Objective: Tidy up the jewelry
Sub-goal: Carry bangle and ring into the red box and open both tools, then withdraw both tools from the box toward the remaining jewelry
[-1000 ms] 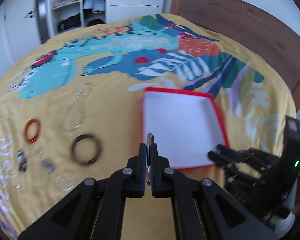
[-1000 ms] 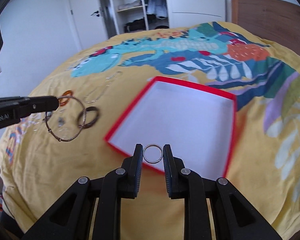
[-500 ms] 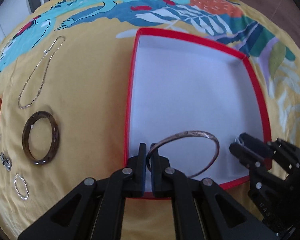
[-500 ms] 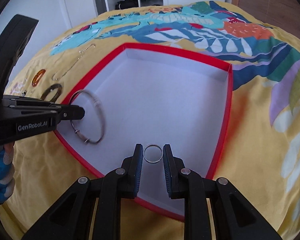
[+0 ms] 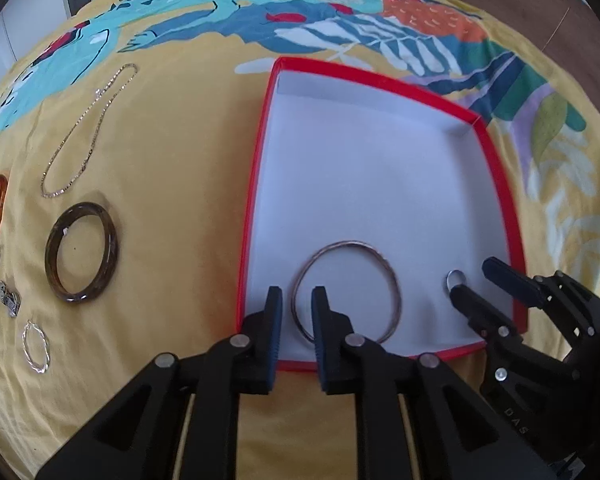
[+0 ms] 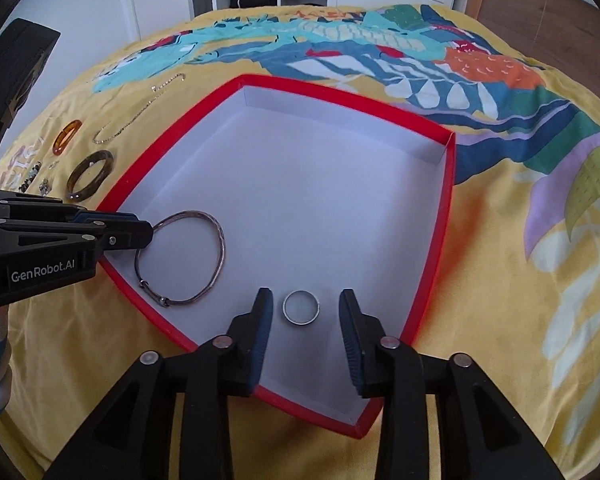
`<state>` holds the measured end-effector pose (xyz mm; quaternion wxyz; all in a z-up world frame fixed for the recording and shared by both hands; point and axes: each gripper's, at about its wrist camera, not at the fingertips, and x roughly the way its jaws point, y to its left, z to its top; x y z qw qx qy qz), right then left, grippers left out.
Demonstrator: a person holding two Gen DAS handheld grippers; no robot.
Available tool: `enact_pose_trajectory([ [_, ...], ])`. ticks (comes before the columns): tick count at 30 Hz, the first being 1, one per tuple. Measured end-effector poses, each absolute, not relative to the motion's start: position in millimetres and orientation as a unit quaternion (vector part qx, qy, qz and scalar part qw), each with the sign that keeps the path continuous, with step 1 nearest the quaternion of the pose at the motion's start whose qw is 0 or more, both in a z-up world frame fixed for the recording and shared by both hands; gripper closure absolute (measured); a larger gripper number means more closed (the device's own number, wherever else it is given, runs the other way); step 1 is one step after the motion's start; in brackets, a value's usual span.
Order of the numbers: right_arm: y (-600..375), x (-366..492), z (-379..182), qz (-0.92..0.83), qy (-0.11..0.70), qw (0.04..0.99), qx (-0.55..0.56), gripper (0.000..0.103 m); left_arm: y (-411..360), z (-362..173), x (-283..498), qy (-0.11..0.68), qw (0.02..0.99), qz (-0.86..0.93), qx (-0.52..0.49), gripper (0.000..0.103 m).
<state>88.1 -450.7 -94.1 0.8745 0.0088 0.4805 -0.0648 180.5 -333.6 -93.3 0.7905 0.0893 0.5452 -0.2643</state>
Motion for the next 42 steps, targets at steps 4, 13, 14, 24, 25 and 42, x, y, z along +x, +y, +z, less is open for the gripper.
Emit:
enact_pose_trajectory([
  [4,-451,76,-79,-0.073,0.463,0.883,0.018,0.063,-327,-74,172,0.521,0.804,-0.276,0.079,0.088],
  [13,-433,40,-35,-0.080,0.415,0.905,0.053,0.054,-291,-36,132,0.496,0.818,-0.276,0.098,0.087],
  [14,-426,35,-31,-0.076,0.410,0.907,0.056,0.053,-285,-34,127,0.493,0.820,-0.274,0.099,0.086],
  [24,-354,1,-4,-0.027,0.385,0.920,0.061,0.050,-186,-5,74,0.465,0.855,-0.208,0.098,0.066],
  [25,-345,-2,-2,-0.021,0.383,0.922,0.061,0.050,-175,-3,68,0.464,0.858,-0.201,0.095,0.066],
  [42,-223,-25,23,0.071,0.372,0.926,0.019,0.049,3,6,20,0.452,0.888,-0.087,-0.004,0.061],
])
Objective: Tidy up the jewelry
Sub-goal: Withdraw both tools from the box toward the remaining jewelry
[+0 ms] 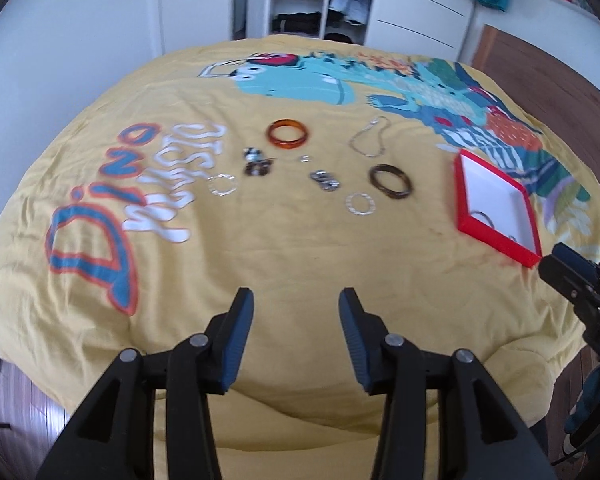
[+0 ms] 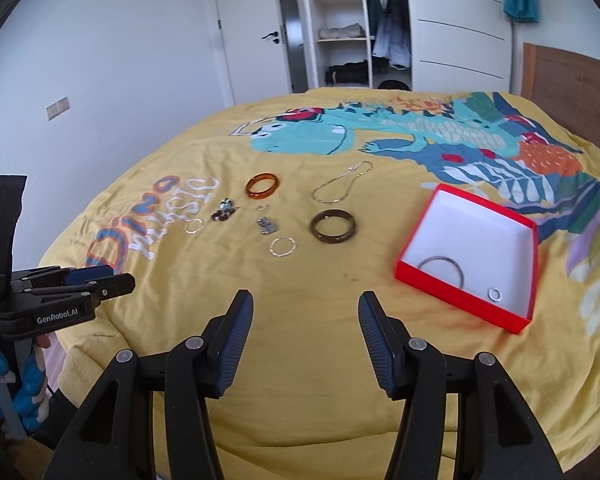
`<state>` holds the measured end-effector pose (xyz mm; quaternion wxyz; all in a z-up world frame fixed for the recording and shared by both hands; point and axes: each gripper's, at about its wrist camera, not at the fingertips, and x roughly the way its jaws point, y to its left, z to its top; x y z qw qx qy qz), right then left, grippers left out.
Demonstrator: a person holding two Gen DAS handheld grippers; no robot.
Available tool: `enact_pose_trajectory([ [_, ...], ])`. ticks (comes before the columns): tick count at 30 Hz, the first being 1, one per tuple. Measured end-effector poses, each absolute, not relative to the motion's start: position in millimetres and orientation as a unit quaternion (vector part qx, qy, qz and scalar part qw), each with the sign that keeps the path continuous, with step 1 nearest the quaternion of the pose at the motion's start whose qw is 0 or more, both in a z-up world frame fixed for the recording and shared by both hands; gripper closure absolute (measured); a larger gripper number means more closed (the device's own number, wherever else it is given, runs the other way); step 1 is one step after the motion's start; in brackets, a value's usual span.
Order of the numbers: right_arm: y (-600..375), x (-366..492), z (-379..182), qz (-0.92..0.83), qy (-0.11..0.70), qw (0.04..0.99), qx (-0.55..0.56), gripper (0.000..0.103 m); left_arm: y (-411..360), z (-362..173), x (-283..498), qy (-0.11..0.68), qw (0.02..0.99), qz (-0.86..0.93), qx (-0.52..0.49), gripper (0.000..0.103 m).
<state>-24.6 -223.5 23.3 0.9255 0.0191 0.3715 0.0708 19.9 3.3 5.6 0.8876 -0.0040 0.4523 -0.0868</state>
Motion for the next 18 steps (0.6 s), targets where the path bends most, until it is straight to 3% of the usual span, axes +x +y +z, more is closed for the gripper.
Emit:
enact_pose_trajectory([
  [18,-196,82,-54,0.111,0.446,0.887,0.034,0.045,63,-56,138,0.501,0.852,-0.053,-0.138,0.061],
])
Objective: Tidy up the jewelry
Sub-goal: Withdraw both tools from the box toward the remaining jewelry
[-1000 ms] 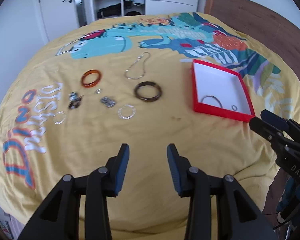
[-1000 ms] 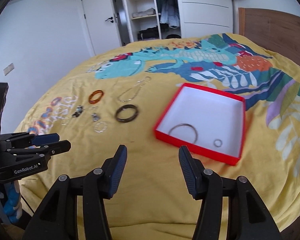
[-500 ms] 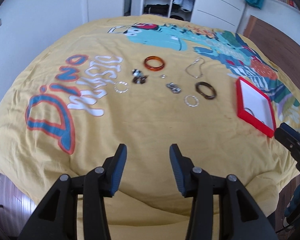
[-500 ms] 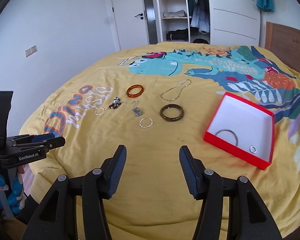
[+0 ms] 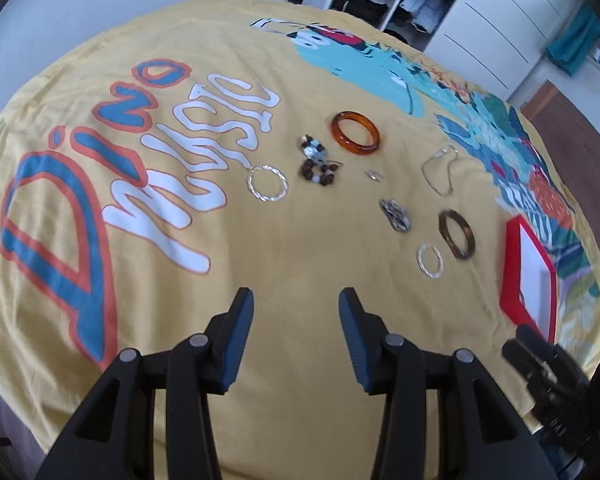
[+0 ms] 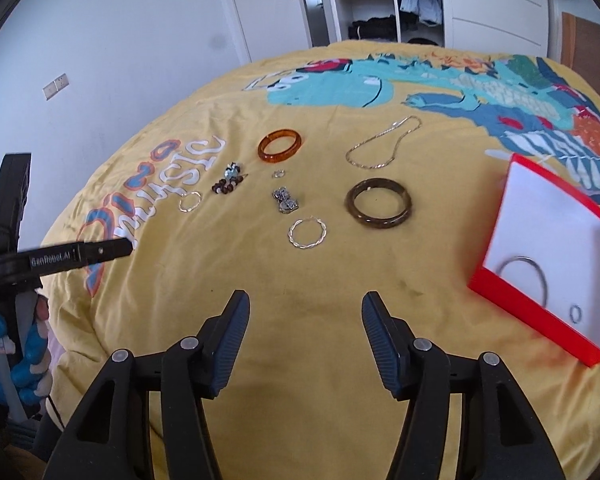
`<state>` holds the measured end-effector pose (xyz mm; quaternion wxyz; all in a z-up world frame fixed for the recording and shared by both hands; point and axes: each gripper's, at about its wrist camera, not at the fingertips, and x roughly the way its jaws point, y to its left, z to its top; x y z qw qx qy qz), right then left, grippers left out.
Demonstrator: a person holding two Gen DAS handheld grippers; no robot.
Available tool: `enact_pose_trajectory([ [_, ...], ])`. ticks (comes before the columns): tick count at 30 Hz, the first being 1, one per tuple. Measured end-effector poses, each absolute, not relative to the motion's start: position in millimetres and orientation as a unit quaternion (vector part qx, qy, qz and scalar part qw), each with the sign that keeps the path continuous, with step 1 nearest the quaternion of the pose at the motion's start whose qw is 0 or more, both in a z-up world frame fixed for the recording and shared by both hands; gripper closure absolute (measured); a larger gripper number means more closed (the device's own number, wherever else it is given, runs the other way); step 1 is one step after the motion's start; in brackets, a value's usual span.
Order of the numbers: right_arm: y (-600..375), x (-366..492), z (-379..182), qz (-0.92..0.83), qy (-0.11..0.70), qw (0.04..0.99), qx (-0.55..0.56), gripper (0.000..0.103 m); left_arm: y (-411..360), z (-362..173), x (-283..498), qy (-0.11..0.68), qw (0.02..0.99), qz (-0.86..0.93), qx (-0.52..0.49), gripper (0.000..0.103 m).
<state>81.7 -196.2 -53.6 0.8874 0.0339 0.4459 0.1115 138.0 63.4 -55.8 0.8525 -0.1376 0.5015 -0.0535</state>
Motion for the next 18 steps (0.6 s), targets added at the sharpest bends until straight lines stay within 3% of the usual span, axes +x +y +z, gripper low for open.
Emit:
enact_pose_trajectory([
  [18,-179,161,-115,0.138,0.479,0.866,0.034,0.040,92,-108,241,0.524,0.831,0.010,-0.184,0.061],
])
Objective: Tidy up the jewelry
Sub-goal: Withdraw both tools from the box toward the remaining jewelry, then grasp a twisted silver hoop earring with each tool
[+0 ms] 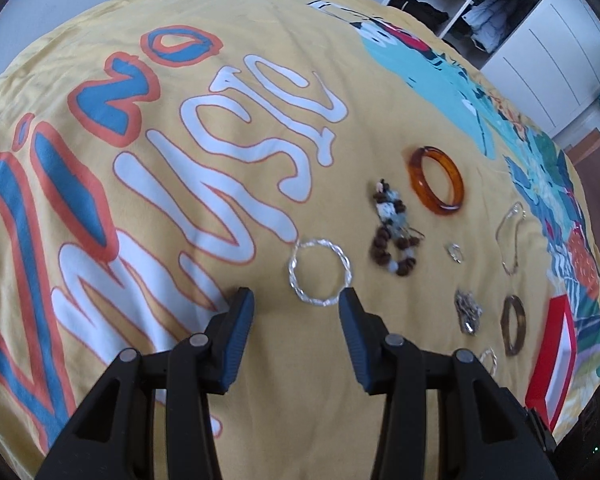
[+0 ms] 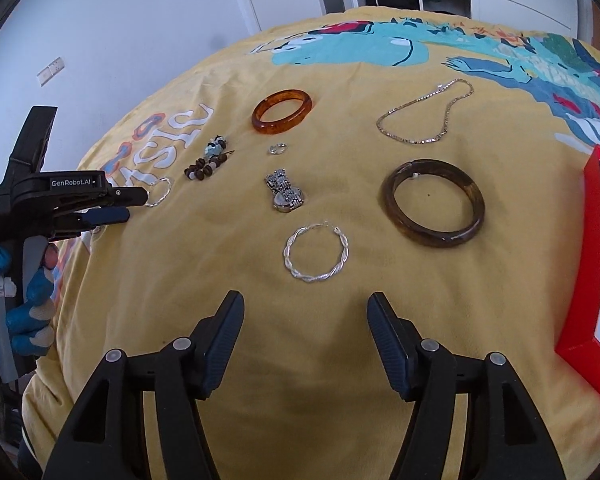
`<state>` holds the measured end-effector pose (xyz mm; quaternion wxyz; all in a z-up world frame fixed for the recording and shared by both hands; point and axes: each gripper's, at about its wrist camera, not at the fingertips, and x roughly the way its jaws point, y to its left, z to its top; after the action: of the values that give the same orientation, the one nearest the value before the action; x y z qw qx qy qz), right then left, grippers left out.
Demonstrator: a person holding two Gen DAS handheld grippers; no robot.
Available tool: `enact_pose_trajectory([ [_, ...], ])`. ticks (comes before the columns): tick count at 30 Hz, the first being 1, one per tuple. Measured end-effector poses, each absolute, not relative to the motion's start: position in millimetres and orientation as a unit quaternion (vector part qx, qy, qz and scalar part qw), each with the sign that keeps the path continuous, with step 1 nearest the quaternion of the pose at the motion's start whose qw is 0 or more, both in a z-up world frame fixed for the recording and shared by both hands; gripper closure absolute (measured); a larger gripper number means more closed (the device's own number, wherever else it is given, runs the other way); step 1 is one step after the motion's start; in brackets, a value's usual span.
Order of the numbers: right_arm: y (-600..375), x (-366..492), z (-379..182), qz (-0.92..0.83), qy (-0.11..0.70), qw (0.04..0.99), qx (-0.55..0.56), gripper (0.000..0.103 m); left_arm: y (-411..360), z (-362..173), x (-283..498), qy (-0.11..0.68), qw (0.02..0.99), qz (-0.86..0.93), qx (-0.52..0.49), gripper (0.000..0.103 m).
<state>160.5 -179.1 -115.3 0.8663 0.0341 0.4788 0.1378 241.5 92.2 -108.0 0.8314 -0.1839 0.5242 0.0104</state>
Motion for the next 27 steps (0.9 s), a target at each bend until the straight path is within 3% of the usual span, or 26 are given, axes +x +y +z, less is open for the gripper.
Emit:
enact_pose_trajectory([
  [6,-179,177,-124,0.134,0.479,0.867,0.031,0.040,84,-118,258,0.534,0.831,0.027,-0.155,0.063],
  [11,-177,190,-129,0.131,0.480,0.867,0.031,0.044,80,-122,262,0.533,0.836,0.036,-0.127,0.081],
  [16,-175,196,-132,0.123,0.483,0.867,0.021,0.061,80,-123,263,0.531,0.839,0.032,-0.114,0.098],
  [27,-178,177,-113,0.140,0.473,0.870,0.029,0.063,74,-106,240,0.524,0.844,0.017,-0.113,0.098],
])
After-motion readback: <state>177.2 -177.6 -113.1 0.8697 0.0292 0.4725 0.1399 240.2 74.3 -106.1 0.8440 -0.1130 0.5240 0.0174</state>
